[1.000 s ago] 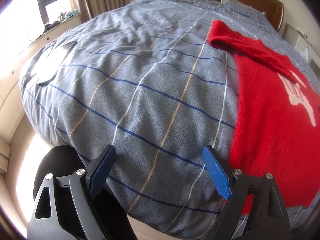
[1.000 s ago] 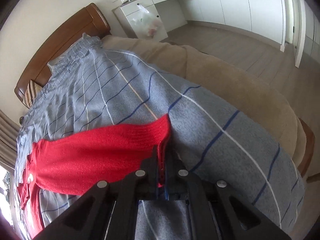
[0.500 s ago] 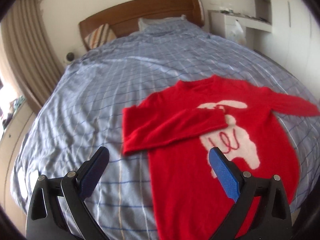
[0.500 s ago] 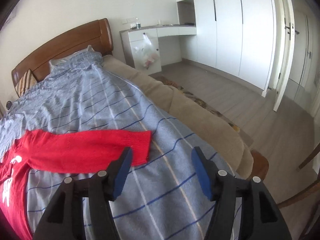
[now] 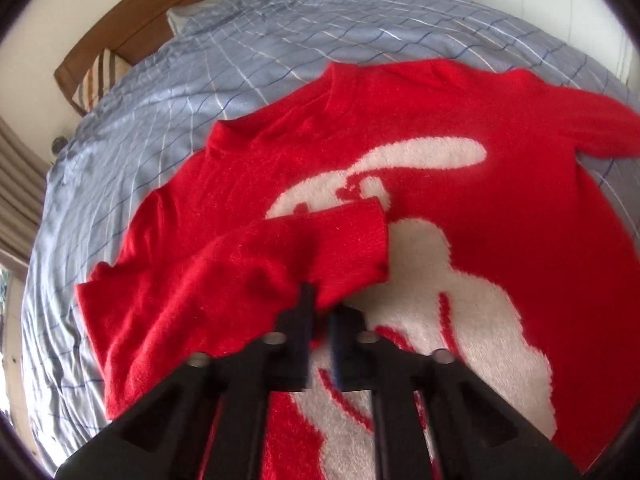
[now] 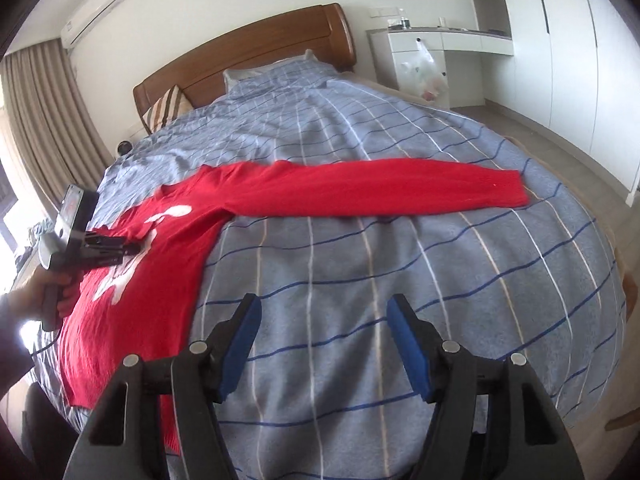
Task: Fold small clothes
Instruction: 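Grasp the other sleeve cuff with the left tool, pull outward, release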
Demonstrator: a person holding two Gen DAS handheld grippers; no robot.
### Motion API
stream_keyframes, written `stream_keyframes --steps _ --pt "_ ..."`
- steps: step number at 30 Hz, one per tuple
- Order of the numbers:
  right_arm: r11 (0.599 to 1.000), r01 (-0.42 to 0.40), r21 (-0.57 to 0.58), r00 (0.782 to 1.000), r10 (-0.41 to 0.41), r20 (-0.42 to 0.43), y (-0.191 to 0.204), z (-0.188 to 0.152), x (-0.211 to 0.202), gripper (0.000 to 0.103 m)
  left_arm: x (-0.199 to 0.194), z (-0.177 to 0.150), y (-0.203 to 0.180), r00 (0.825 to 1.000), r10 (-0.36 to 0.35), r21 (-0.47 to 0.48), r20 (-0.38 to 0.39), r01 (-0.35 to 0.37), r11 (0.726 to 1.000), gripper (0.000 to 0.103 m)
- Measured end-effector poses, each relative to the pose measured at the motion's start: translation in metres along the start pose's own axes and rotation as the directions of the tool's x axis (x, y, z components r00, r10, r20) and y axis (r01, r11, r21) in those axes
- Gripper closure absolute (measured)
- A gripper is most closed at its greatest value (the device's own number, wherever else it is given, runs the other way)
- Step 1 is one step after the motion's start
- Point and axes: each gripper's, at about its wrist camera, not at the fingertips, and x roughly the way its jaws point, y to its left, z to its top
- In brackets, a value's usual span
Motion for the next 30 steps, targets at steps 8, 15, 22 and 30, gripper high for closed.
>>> stream_keyframes --steps 8,15,22,30 --pt "0.999 -0.016 -0.051 1.000 0.017 0.011 0.022 -0.009 -0.005 0.038 -0.073 -0.037 0.172 0.983 0.145 -0.469 0.112 -0.076 0.880 0.100" --pt "0.999 -0.022 -0.032 1.000 0.021 -0.011 0.031 -0.015 0.002 0.038 -0.080 -0.171 0.326 0.948 0.294 -0.767 -0.123 -0.278 0.578 0.100" --pt "0.998 -0.037 -0.050 0.998 0.034 -0.056 0.045 -0.024 0.011 0.038 -0.041 -0.259 0.344 0.944 0.225 -0.862 -0.242 -0.316 0.396 0.100" --pt "0.999 -0.021 -0.048 0.998 0.017 -0.066 0.049 -0.031 0.009 0.038 -0.027 -0.276 0.349 0.946 0.214 -0.882 -0.242 -0.307 0.358 0.101"
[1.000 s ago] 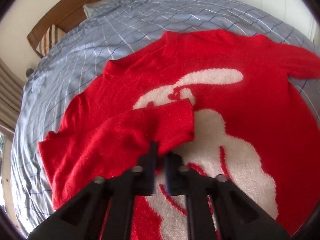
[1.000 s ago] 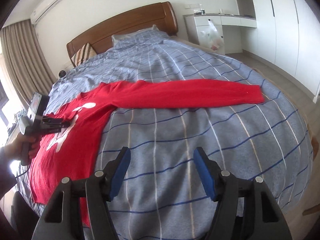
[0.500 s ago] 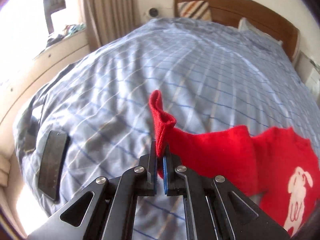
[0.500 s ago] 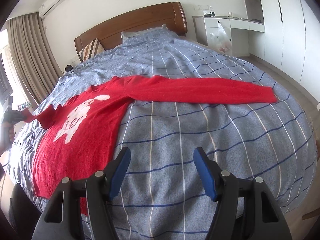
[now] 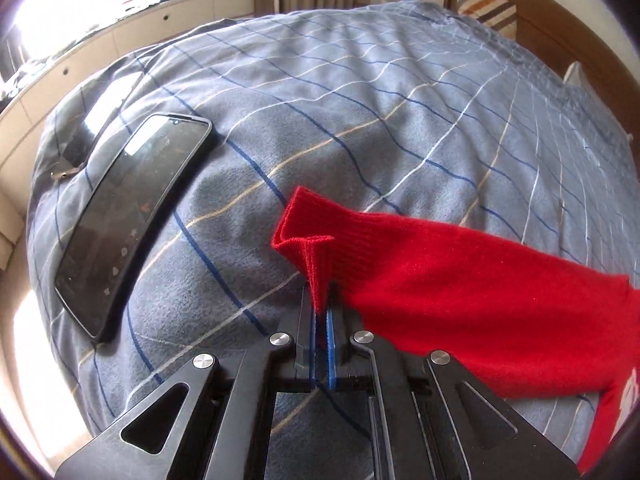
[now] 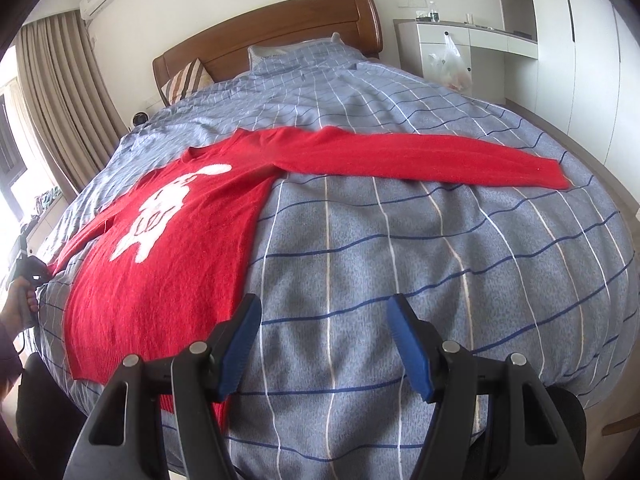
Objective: Fold small clothes
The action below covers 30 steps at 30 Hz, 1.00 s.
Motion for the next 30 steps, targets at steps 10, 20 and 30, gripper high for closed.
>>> stream_keyframes --steps 10,20,30 --pt "1.000 0.023 -0.001 1.000 -0.023 -0.008 0.005 0.000 0.000 0.030 -0.048 -0.012 0.030 0.997 -0.007 0.058 0.077 0.003 0.998 0.033" --pt "0.999 0.042 -0.021 0.997 -0.044 -0.068 0.043 0.013 0.026 0.030 -0.072 -0.089 -0.108 0.935 -0.346 0.628 -0.077 0.315 0.712 0.016" --pt "0.987 0.034 -0.156 0.996 -0.046 -0.073 0.112 0.026 0.034 0.030 -0.026 -0.092 -0.133 0.931 -0.364 0.629 -0.031 0.301 0.717 0.000"
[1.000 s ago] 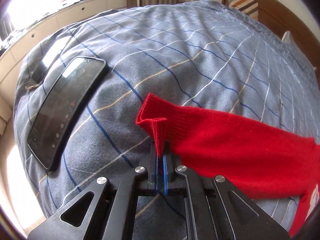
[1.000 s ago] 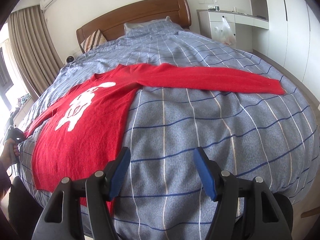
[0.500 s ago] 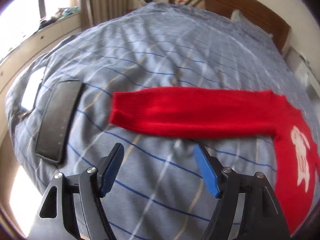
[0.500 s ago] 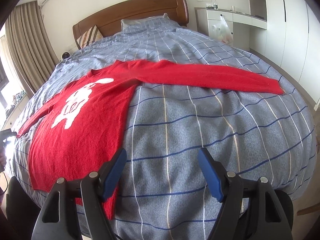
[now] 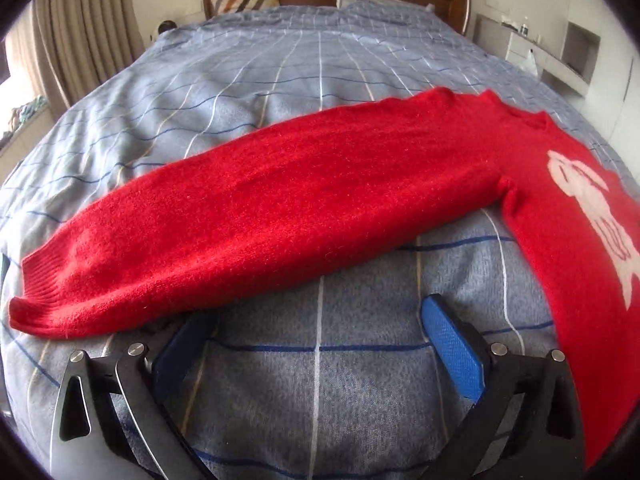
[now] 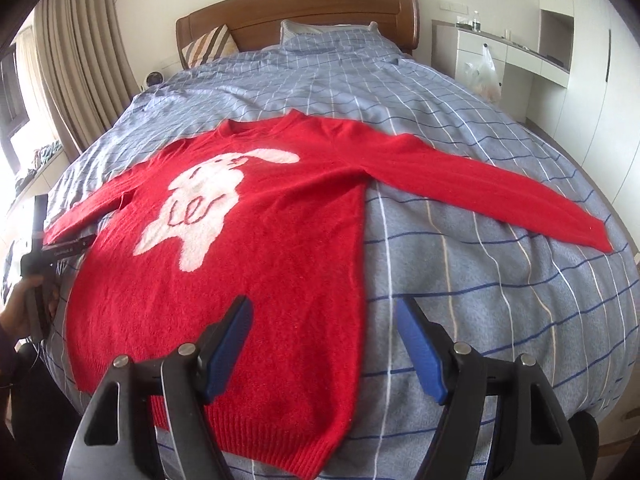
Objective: Fold small clothes
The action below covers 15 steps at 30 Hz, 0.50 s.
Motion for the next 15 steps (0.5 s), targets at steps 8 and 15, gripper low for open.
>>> stream_keyframes --steps 8,15 --pt "1.000 0.000 -0.021 0.999 -0.001 -0.043 0.026 -0.005 0.005 0.030 -0.004 -0.006 -0.003 0.999 0.025 -0.004 0.029 -0.025 1.000 0.000" --pt "0.999 0.014 -0.052 0.998 -0.017 -0.054 0.043 -0.008 0.006 0.030 -0.004 -0.009 0.000 0.999 0.009 -0.014 0.048 -0.008 1.000 0.000"
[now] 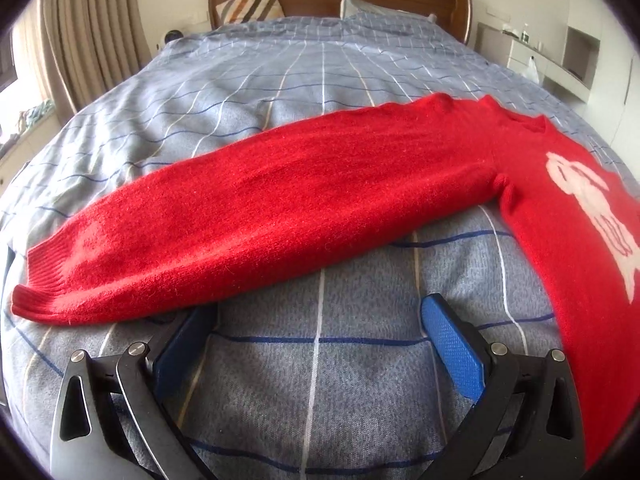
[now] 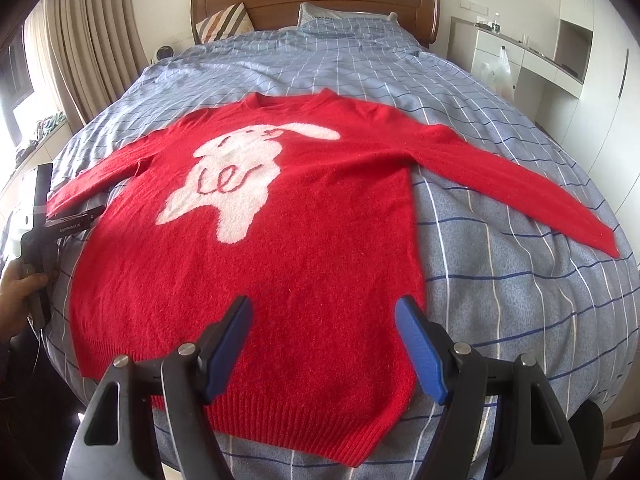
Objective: Fold small clothes
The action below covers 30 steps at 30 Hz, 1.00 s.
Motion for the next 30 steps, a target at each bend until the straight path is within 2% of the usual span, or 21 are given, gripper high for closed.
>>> stream_keyframes --steps 11,18,30 --pt "0.999 0.032 -0.005 0.999 -0.032 -0.008 0.003 -0.001 0.001 0.030 -0.001 -0.003 0.000 1.000 -0.003 -0.002 0.016 0.003 1.000 0.000" --pt "0.998 0.052 0.017 0.996 -0.051 -0.075 0.003 -0.010 0.016 0.030 -0.001 -0.003 0.000 1.000 -0.003 -0.003 0.016 0.003 1.000 0.000" --pt "0.993 0.114 -0.001 0.984 -0.113 -0.138 0.001 -0.012 0.027 0.030 -0.001 -0.003 0.000 1.000 -0.002 -0.003 0.016 0.002 1.000 0.000"
